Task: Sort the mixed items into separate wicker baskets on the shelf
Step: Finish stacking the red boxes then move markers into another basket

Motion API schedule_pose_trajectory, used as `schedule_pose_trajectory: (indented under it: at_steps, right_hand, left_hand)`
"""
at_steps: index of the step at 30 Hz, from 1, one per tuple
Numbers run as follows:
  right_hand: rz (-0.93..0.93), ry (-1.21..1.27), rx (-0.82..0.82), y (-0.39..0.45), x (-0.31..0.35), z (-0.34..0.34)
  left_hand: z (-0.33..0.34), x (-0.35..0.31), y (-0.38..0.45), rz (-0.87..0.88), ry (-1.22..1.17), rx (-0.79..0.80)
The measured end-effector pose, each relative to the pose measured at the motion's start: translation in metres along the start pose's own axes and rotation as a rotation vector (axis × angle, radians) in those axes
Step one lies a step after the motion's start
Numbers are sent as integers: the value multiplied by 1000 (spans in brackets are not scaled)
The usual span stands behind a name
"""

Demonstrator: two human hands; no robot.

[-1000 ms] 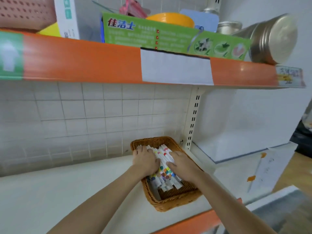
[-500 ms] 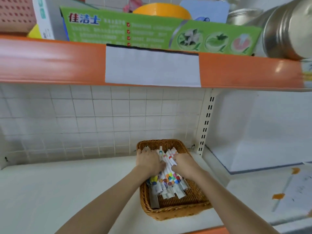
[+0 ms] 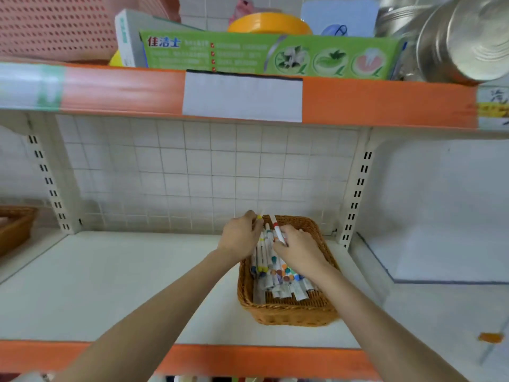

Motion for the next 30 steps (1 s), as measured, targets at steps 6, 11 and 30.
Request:
schedule_pose_trajectory:
  at_steps: [6, 11, 30]
  right_hand:
    - [-150, 42, 84, -10, 53, 32]
    - [-231, 60, 149, -19, 108, 65]
    - [-326, 40, 280, -61, 370, 233]
  left_hand:
    - [-32, 61, -50, -229, 128, -17]
    - [-71, 112, -93, -384, 217, 1]
    - [-254, 326, -237, -500, 266, -63]
Point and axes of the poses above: each hand's wrist, its own y-axis towards the middle knuckle, its own z-axis out of the palm, x = y × z, the point moved 4 cm from there along y, towards the middle knuckle, and after that the axes turned 3 degrees about y, right-handed, at the moved point
